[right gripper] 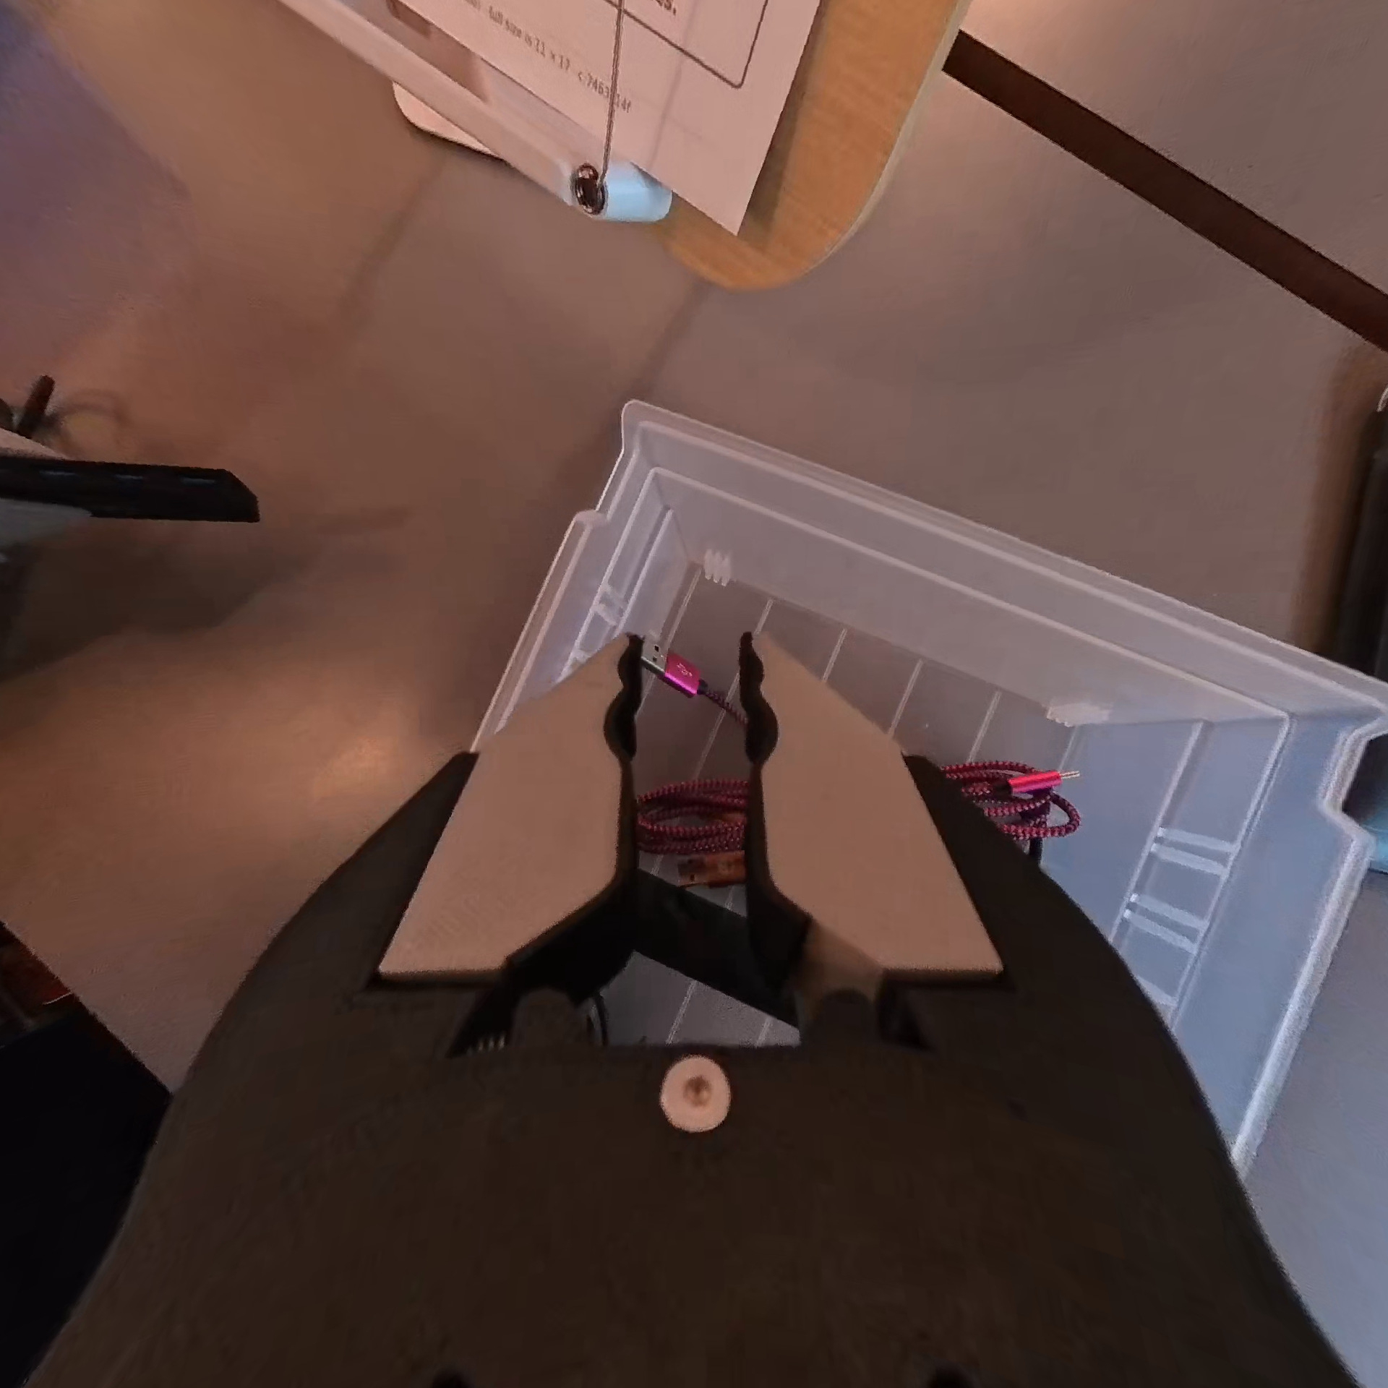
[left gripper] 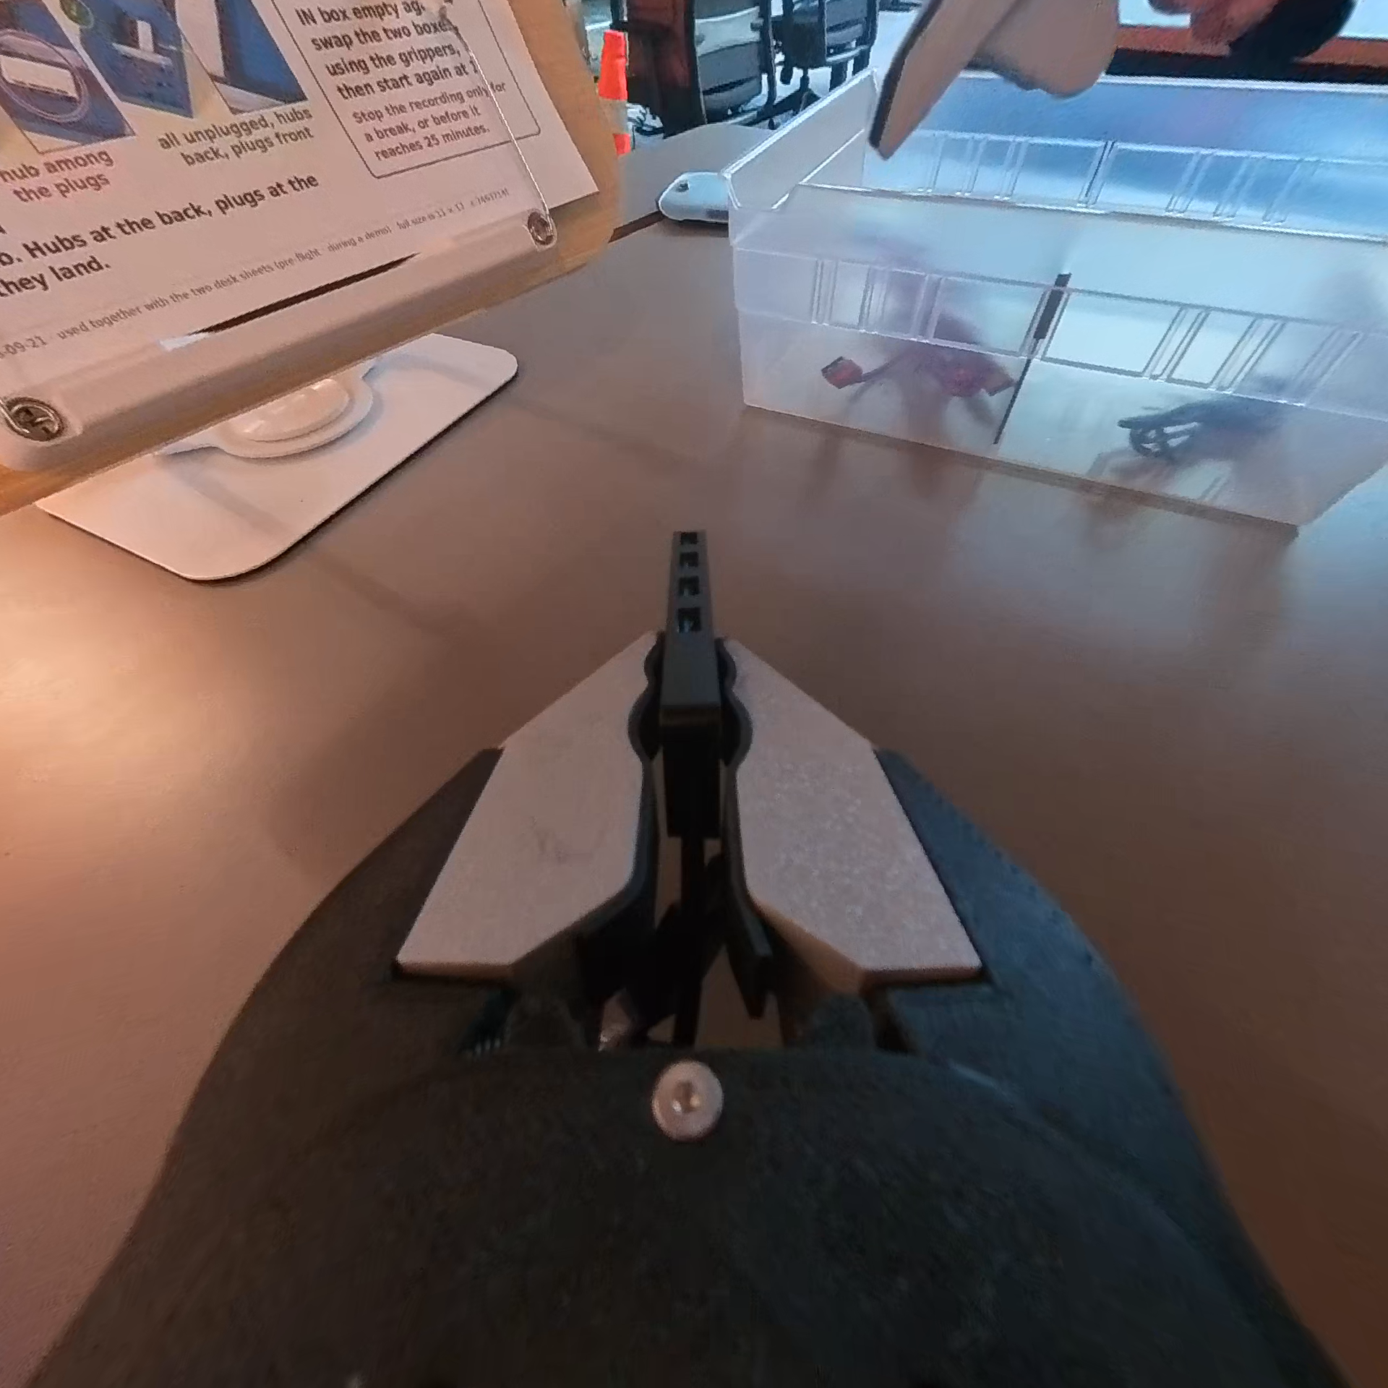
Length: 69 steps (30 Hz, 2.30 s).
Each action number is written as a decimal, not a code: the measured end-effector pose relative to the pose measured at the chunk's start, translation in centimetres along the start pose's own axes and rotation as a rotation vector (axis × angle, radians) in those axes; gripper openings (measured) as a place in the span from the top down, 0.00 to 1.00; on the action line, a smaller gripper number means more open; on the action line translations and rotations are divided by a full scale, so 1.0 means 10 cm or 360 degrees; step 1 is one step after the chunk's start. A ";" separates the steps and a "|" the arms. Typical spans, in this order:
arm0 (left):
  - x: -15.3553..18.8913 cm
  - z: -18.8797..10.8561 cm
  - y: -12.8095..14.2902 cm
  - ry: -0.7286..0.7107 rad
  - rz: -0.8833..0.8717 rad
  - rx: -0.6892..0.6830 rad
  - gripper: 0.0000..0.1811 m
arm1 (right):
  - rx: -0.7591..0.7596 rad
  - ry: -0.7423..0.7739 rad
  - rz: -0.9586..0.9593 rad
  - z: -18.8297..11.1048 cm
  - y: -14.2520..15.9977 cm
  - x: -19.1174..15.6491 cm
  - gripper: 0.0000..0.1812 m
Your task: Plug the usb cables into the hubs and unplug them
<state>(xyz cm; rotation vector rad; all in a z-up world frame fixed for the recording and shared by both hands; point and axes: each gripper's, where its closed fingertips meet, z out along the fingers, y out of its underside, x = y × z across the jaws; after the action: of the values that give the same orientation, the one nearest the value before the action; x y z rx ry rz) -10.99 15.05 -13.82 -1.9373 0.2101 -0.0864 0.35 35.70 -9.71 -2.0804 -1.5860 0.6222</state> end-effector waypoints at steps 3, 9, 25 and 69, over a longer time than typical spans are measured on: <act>0.00 0.00 0.01 0.0000 -0.0002 -0.0006 0.95 | -0.0043 0.0007 -0.0014 0.07 0.07 0.01 0.87; 0.01 0.01 0.02 0.0002 0.0005 -0.0016 0.95 | -0.0273 -0.0126 -0.0060 0.27 0.29 -0.11 0.81; 0.03 0.04 0.05 0.0007 0.0030 -0.0047 0.95 | -0.0949 0.0137 -0.0591 0.68 0.77 0.21 0.99; 0.28 -0.03 0.08 0.0155 0.0152 -0.0119 0.95 | -0.0522 0.0027 -0.0843 0.24 0.31 0.43 1.00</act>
<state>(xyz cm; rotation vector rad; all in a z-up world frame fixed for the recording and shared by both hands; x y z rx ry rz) -8.41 13.93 -14.59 -1.9963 0.3748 -0.1111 2.29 39.37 -13.84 -1.7355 -2.2284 0.1639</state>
